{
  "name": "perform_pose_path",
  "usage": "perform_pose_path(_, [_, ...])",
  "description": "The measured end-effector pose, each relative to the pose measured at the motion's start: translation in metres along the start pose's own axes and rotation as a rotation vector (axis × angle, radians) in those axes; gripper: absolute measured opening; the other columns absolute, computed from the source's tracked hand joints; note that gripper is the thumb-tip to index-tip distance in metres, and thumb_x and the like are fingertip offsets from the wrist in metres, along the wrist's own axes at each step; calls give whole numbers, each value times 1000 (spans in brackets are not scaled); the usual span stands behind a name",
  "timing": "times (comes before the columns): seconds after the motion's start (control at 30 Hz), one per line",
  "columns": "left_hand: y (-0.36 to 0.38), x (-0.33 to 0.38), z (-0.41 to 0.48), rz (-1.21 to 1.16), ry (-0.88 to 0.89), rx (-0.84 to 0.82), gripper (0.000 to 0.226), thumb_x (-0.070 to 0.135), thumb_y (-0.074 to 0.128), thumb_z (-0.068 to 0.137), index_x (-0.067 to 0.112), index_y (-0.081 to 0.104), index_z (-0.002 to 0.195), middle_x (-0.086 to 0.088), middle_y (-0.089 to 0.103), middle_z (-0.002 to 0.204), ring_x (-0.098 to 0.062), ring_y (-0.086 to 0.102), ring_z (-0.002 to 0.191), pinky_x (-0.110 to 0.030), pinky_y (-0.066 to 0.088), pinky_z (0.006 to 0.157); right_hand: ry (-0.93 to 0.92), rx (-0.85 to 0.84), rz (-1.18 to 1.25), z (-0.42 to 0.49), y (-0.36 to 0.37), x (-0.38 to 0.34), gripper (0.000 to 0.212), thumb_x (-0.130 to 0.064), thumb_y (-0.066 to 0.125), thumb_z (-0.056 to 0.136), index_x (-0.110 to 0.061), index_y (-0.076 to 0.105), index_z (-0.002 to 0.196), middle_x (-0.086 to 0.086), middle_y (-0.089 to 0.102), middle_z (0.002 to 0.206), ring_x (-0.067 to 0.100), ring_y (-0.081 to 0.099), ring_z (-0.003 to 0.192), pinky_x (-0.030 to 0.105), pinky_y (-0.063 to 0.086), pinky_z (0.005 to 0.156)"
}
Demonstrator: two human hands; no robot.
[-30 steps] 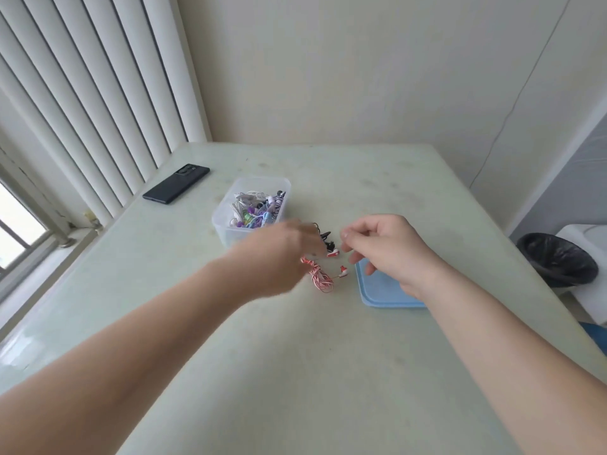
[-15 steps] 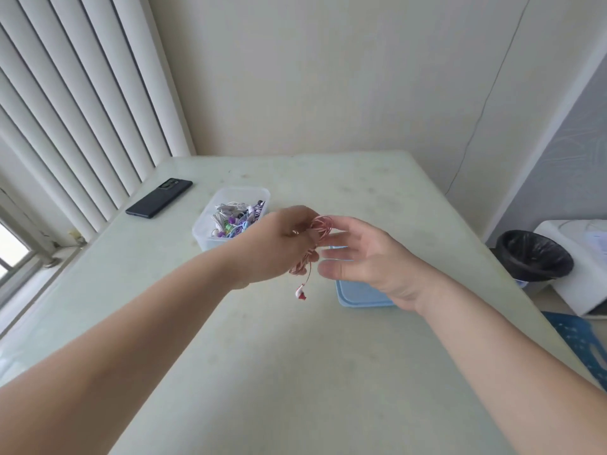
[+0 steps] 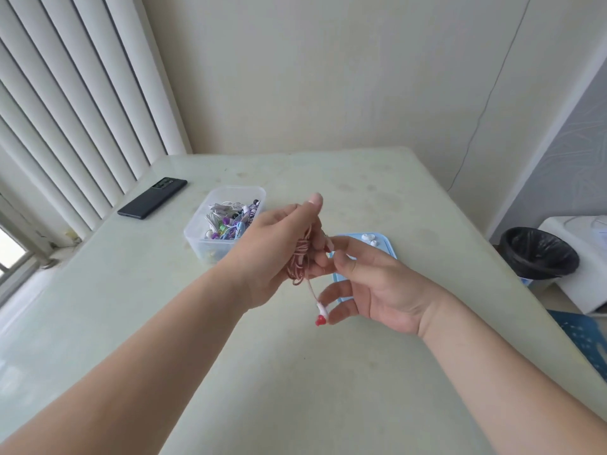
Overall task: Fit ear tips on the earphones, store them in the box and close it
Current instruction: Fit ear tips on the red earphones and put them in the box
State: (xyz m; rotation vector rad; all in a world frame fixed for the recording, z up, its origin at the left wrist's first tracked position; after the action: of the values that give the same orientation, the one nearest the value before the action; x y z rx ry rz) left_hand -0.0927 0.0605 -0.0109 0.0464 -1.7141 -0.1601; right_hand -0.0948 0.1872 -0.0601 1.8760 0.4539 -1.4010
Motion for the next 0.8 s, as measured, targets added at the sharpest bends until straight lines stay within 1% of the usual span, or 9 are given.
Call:
perform_pose_path(0.07, [-1, -6, 6, -24, 18, 49, 27, 28, 54, 108, 4, 58, 97, -16, 61, 72, -27, 59, 54, -29, 52, 49, 20, 20, -14, 2, -7, 2, 36, -30, 55, 101, -7, 55, 130, 12, 65, 114, 38, 66, 85, 47, 58, 71])
perform_pose_path(0.13, [0, -16, 15, -83, 30, 68, 15, 14, 50, 108, 5, 61, 109, -13, 63, 77, -24, 60, 57, -30, 54, 54, 54, 9, 16, 6, -13, 7, 40, -31, 53, 103, -6, 52, 134, 17, 63, 122, 44, 66, 97, 55, 58, 80])
perform_pose_path(0.2, [0, -24, 22, -163, 37, 63, 21, 5, 46, 106, 4, 64, 117, -10, 64, 80, -22, 60, 61, -33, 54, 62, 83, -24, 43, 7, -13, 12, 43, -34, 53, 103, -8, 52, 138, 18, 61, 125, 47, 65, 108, 59, 56, 87])
perform_pose_path(0.27, [1, -30, 27, -242, 42, 34, 29, 1, 44, 104, 4, 65, 122, -8, 64, 84, -22, 60, 64, -34, 50, 66, 100, -68, 43, 7, -11, 17, 43, -34, 58, 102, -9, 54, 137, 14, 61, 122, 47, 65, 110, 54, 58, 81])
perform_pose_path(0.37, [7, -29, 31, -309, 34, -26, 38, -4, 40, 99, 2, 65, 128, -9, 63, 85, -25, 57, 66, -36, 48, 66, 58, -69, -167, 6, -12, 19, 33, -15, 64, 99, -6, 56, 130, 9, 62, 118, 45, 69, 98, 39, 57, 59])
perform_pose_path(0.47, [12, -26, 36, -300, 16, -85, 38, 0, 41, 98, 2, 68, 125, -8, 63, 86, -25, 56, 64, -36, 45, 66, 30, -2, -345, 9, -16, 20, 23, -5, 64, 99, -5, 61, 122, 5, 66, 124, 37, 70, 75, 32, 47, 46])
perform_pose_path(0.57, [12, -17, 37, -281, 55, -48, 23, 15, 54, 103, 3, 70, 115, -6, 62, 79, -20, 54, 55, -34, 44, 63, 88, 64, -488, 5, -19, 22, 17, -12, 63, 100, -12, 66, 117, 1, 75, 112, 23, 62, 55, 31, 36, 45])
perform_pose_path(0.67, [3, -10, 37, -254, 112, 37, 14, 23, 64, 102, 10, 67, 106, -3, 61, 70, -15, 53, 48, -32, 44, 59, 100, 105, -587, -3, -26, 16, 12, -19, 60, 103, -19, 72, 107, -5, 77, 107, 20, 56, 48, 30, 34, 45])
perform_pose_path(0.8, [-11, -10, 32, -270, 145, 87, 25, 21, 61, 104, 8, 64, 124, -4, 64, 72, -18, 56, 52, -29, 53, 56, 56, 193, -572, -12, -33, 3, 18, -22, 58, 104, -29, 74, 109, -15, 73, 107, 22, 59, 50, 31, 40, 45])
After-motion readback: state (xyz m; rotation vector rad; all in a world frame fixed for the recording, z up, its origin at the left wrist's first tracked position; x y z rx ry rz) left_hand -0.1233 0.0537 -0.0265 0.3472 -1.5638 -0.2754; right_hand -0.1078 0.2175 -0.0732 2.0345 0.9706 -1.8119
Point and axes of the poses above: each hand's wrist, its own z-axis towards the middle knuckle, its own y-axis out of the palm, x = y × z, the point moved 7 cm from there along z, towards the middle knuckle
